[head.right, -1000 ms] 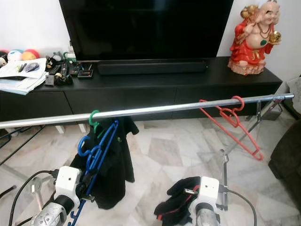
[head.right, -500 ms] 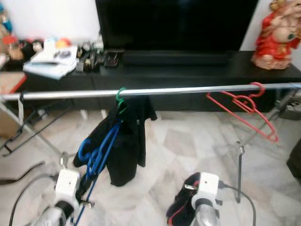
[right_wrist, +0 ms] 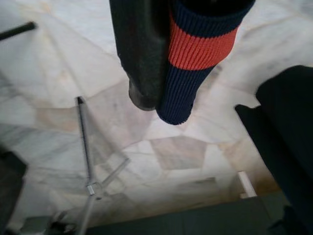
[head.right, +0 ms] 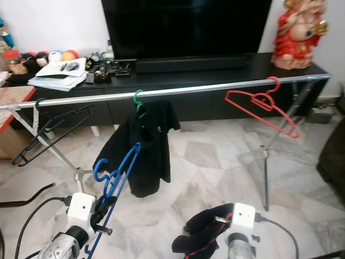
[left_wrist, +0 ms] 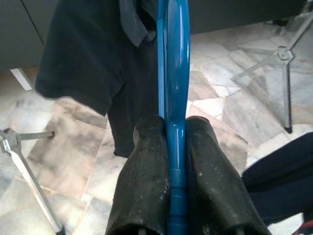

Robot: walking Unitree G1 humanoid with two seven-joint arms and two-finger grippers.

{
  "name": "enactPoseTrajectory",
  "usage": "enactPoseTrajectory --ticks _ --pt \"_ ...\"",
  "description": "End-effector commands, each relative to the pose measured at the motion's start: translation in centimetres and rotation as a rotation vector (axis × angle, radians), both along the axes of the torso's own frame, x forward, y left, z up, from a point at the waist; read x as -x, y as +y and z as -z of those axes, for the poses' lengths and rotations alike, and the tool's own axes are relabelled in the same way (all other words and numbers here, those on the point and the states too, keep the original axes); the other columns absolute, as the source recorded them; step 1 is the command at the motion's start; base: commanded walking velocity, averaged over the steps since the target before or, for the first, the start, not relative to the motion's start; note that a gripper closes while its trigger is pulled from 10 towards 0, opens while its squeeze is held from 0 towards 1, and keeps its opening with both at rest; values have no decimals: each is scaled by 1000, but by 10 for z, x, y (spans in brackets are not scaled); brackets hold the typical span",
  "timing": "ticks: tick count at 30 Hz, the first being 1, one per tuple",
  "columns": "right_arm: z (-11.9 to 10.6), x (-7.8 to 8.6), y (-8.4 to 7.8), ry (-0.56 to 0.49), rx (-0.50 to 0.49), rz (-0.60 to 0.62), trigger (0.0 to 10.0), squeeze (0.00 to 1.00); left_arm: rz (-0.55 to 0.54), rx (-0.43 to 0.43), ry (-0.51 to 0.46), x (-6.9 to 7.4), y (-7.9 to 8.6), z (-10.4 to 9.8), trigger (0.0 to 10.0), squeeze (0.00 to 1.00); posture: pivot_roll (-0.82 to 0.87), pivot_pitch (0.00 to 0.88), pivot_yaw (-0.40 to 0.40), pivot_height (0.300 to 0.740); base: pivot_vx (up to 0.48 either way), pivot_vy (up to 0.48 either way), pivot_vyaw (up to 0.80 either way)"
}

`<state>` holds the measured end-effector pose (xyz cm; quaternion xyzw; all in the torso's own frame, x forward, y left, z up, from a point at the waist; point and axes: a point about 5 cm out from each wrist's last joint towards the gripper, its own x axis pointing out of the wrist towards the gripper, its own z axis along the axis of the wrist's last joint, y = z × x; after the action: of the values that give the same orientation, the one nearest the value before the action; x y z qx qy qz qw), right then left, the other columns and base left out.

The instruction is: Hang hanger

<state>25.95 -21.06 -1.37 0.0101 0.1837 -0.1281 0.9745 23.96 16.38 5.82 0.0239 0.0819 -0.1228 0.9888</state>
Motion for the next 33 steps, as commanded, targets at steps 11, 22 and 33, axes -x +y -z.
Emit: enactPoseTrajectory --ticks 11,22,33 --pt "-2 -5 11 -16 -24 -23 10000 0 -11 -12 6 4 7 1 10000 0 109 29 18 740 -289 0 0" --pt "-6 -9 13 -29 -27 -29 10000 0 -7 -9 8 4 6 0 10000 0 113 35 17 740 -292 0 0" --pt "-9 -13 15 -41 -30 -40 10000 0 -5 -7 9 5 5 0 10000 0 114 34 16 740 -292 0 0"
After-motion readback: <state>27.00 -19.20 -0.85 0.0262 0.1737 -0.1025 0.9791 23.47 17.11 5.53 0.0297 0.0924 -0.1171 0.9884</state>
